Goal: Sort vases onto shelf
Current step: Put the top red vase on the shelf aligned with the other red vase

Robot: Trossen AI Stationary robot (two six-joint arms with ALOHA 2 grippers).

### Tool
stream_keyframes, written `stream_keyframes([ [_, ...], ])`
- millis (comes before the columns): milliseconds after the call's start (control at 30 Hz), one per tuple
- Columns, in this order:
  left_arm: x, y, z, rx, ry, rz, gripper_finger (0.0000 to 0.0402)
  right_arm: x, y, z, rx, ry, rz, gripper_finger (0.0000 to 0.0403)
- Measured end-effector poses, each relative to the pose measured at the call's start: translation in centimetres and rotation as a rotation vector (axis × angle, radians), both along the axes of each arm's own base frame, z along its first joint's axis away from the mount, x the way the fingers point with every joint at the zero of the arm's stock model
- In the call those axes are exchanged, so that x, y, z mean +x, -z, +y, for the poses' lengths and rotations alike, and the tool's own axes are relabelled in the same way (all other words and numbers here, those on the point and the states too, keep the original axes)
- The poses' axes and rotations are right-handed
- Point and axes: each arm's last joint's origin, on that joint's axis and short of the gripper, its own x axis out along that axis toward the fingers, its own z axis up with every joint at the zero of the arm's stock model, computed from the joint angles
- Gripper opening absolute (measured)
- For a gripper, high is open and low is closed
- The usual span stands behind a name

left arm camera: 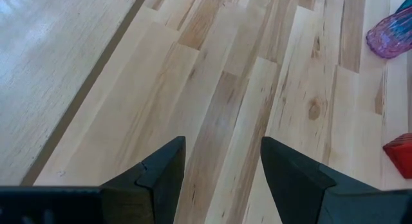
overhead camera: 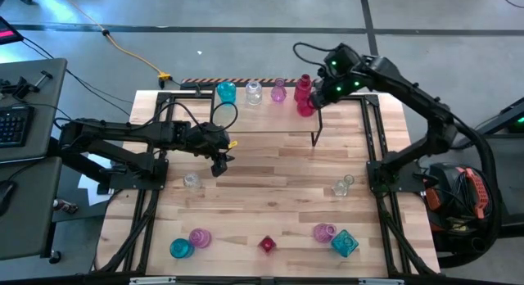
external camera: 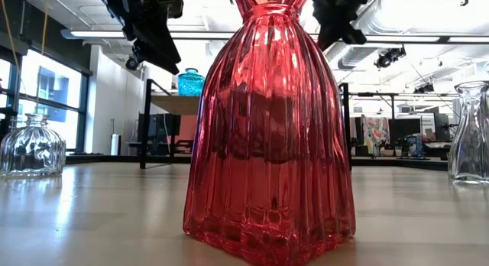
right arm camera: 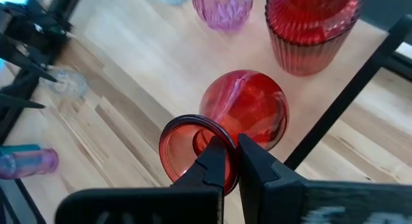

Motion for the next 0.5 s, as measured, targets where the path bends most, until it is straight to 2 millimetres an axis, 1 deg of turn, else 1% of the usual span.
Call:
stream_keyframes([
  [267,0.0,0.0,0.0,0.0,0.0,0.0,0.0193,1.3,1.6,-0.8,0.047,-0.01,0.059,0.0],
  [500,0.0,0.0,0.0,0.0,0.0,0.0,0.0193,1.9,2.6,-1.6,0.056,-0.013,0.085,0.0],
])
